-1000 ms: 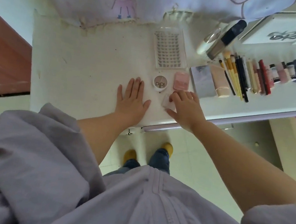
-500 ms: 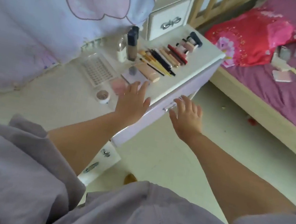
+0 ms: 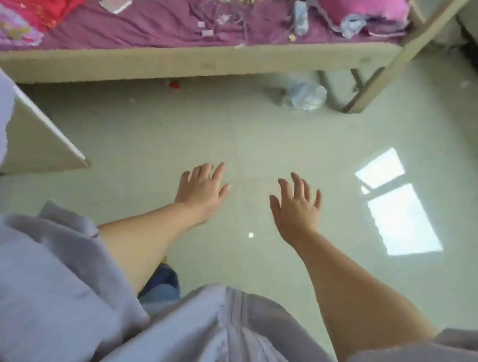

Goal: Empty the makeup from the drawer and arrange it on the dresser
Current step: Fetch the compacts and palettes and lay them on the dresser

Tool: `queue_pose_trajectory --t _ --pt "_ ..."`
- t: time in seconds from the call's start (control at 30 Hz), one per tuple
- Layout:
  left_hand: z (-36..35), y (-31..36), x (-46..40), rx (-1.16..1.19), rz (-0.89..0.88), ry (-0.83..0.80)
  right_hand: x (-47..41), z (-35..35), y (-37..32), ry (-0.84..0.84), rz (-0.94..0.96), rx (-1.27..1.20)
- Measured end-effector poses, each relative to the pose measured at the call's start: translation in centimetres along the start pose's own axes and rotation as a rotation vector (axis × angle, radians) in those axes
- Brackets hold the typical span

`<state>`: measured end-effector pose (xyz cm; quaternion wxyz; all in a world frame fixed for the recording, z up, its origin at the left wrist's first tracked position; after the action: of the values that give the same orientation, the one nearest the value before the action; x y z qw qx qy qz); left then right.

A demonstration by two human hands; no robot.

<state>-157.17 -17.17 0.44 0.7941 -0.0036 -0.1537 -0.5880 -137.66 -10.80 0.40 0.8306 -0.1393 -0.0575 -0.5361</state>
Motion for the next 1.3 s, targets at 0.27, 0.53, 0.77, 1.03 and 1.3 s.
queue_pose_trajectory --t 0.27,0.53,0.77,1.03,1.3 --pt "-3.5 22.8 -5.0 -0.118 -0.474 -0.119 7.9 0.0 18.3 0.057 -0.510 -0.148" --pt "-5.0 41.5 -15.1 -0.247 -0.778 -0.111 4.3 3.0 35.0 0.149 -0.810 -0.234" --pt "-3.8 59.3 -24.6 -0.306 -0.946 -0.139 0.9 9.2 49.9 0.283 -1.042 -0.370" --pt "-7.6 81.1 -28.2 -0.347 -1.190 -0.180 4.4 10.1 67.9 0.242 -1.294 -0.349" --pt "-9.8 103.1 -32.4 -0.271 -1.140 -0.159 4.3 15.8 91.1 0.258 -1.244 -0.304"
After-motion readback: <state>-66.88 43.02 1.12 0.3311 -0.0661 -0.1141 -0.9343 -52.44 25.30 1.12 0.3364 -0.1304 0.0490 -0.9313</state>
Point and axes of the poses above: each hand's wrist, its own x-axis away from the middle knuckle, its own z-axis out of the back of the hand, y = z × x, the point moved 1 cm from there along -x, towards the middle knuckle, and after that the axes turned 4 degrees about -x, right-handed, at the moved point
